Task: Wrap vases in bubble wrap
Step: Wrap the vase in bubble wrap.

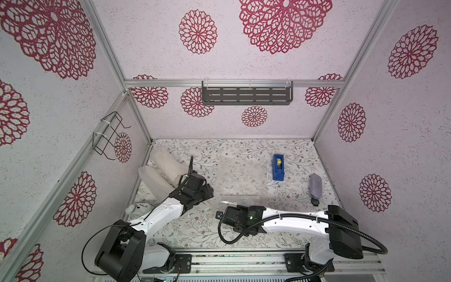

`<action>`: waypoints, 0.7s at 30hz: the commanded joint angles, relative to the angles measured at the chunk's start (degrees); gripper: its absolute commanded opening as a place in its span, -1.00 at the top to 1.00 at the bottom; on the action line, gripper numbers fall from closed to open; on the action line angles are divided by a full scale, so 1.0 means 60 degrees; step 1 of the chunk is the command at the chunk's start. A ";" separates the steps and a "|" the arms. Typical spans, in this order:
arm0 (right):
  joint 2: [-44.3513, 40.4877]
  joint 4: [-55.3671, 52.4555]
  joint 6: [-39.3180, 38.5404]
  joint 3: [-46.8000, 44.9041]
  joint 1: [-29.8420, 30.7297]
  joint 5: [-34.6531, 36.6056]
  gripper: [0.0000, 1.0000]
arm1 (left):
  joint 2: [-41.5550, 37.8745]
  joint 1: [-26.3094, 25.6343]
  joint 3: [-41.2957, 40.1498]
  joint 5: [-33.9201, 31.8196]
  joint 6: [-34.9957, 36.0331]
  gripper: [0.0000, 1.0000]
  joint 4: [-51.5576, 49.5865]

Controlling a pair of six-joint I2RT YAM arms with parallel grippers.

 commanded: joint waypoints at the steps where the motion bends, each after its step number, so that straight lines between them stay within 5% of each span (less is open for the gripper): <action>1: -0.0305 -0.0043 0.0832 -0.0398 0.0123 -0.0180 -0.23 | 0.0306 -0.0291 0.0107 -0.0215 -0.0172 -0.16 0.0059; 21: 0.1005 0.1927 0.0876 -0.1553 -0.0274 0.0357 0.18 | 0.1486 -0.0693 0.0669 -0.0013 -0.0199 -0.15 0.0163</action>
